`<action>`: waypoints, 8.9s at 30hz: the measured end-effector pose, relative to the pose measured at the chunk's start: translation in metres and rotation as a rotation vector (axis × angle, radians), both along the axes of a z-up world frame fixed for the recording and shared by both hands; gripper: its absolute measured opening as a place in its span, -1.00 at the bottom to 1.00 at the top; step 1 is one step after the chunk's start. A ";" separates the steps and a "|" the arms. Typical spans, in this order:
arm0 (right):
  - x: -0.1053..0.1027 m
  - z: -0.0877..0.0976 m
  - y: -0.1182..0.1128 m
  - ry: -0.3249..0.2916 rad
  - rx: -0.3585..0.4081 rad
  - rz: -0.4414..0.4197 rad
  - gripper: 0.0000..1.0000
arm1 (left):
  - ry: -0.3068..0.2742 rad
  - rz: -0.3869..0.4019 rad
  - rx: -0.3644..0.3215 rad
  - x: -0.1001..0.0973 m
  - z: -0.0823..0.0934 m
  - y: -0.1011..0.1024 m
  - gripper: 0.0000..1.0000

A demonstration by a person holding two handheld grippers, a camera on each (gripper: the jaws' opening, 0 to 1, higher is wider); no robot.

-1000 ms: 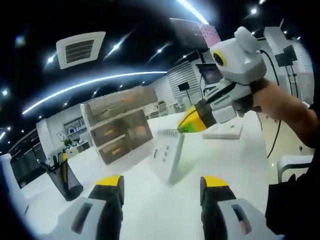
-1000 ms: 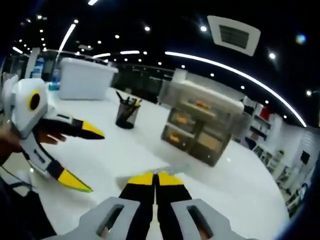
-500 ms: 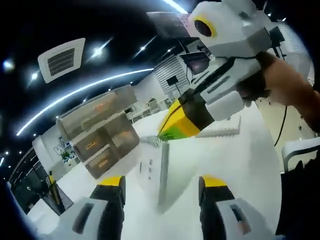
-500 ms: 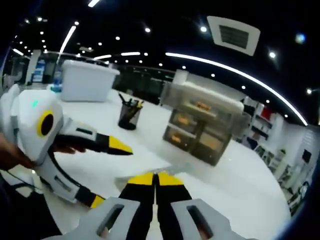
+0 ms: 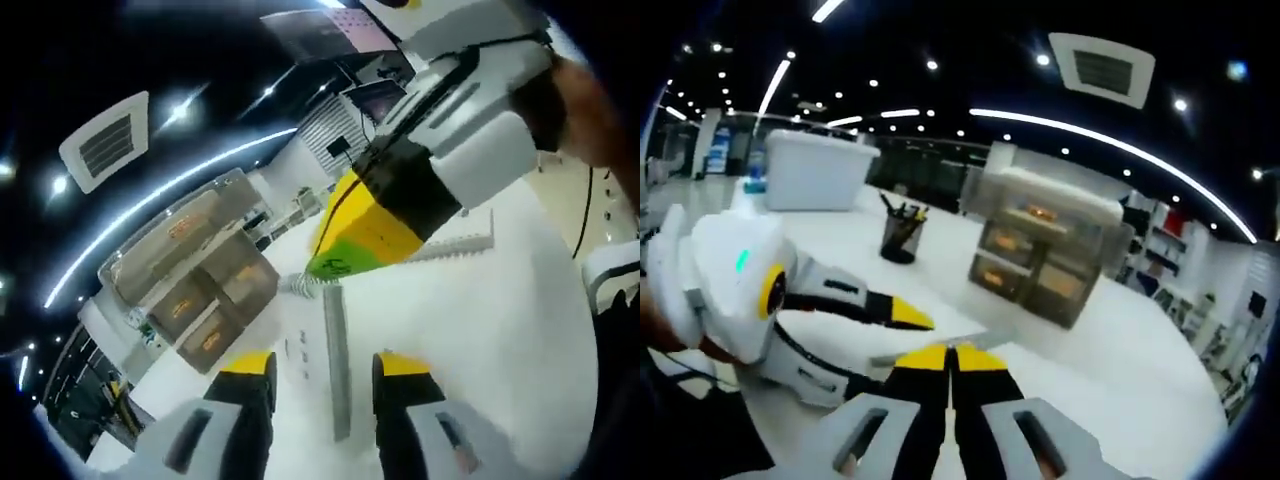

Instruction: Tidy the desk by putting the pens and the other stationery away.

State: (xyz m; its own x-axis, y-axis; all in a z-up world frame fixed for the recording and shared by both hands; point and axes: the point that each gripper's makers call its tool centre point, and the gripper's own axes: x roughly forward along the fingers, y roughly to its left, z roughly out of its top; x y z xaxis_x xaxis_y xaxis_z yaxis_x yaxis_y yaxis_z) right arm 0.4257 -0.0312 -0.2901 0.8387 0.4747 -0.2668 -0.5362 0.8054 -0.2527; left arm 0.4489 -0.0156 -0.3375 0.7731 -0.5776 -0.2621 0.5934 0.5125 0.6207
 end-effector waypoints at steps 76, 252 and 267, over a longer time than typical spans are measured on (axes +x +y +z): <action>-0.012 -0.008 -0.051 -0.020 0.142 -0.082 -0.37 | -0.767 0.065 0.593 0.039 0.209 0.051 -0.85; -0.020 -0.021 -0.070 0.065 0.309 -0.057 -0.14 | 0.286 -0.127 -0.550 -0.061 0.058 0.118 0.14; -0.032 -0.011 -0.074 0.045 0.295 -0.024 -0.02 | 0.321 -0.099 -0.612 -0.060 0.043 0.132 0.13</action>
State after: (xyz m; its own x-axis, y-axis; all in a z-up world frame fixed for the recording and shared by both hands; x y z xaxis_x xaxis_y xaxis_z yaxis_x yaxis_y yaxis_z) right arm 0.3936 -0.1055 -0.3006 0.8414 0.5171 -0.1573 -0.5211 0.8533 0.0173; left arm 0.3893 0.1169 -0.2948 0.6479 -0.7581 -0.0737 0.7611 0.6482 0.0233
